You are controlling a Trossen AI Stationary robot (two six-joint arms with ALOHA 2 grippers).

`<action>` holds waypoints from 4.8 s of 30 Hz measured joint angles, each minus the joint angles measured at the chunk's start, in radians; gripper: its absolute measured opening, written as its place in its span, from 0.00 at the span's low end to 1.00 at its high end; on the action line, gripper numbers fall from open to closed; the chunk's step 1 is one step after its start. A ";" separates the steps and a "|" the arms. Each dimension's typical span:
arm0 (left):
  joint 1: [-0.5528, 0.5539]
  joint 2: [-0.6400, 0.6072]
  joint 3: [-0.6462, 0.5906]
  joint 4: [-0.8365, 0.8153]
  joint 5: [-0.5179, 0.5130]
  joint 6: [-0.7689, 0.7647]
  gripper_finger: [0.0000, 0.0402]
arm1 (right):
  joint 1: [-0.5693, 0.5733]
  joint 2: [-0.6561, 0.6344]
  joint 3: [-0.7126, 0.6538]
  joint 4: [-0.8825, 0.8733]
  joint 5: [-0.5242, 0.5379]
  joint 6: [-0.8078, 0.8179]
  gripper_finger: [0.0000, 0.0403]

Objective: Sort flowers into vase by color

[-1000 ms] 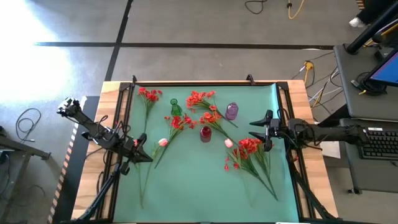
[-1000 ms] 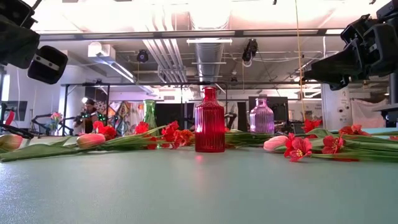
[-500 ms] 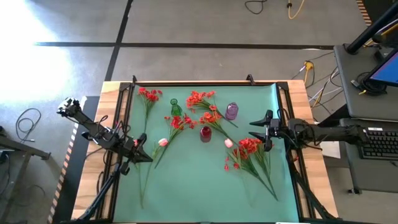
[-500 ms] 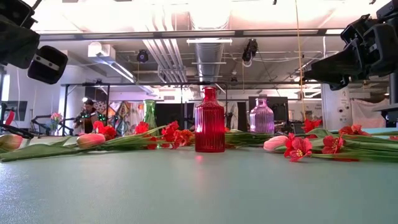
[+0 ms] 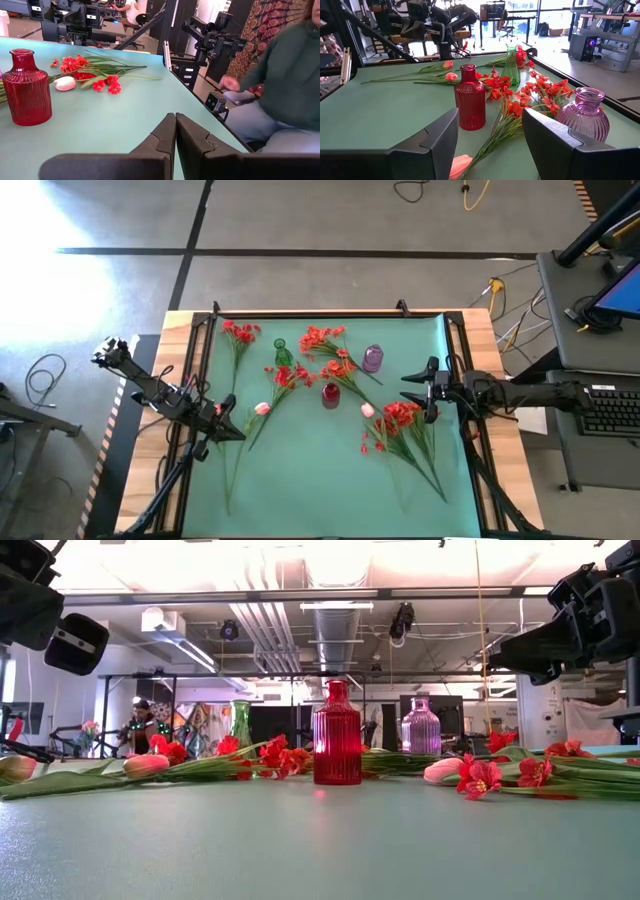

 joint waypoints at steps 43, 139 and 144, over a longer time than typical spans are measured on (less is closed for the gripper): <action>0.000 0.196 0.000 0.879 -0.244 0.076 0.00 | 0.000 0.000 0.000 0.145 0.059 0.249 0.52; -0.005 0.760 0.608 -0.578 -0.286 -0.590 0.00 | 0.502 1.635 1.176 -0.924 -0.176 1.405 0.06; -0.005 0.760 0.608 -0.578 -0.286 -0.581 0.00 | 0.502 1.631 1.179 -0.925 -0.176 1.407 0.03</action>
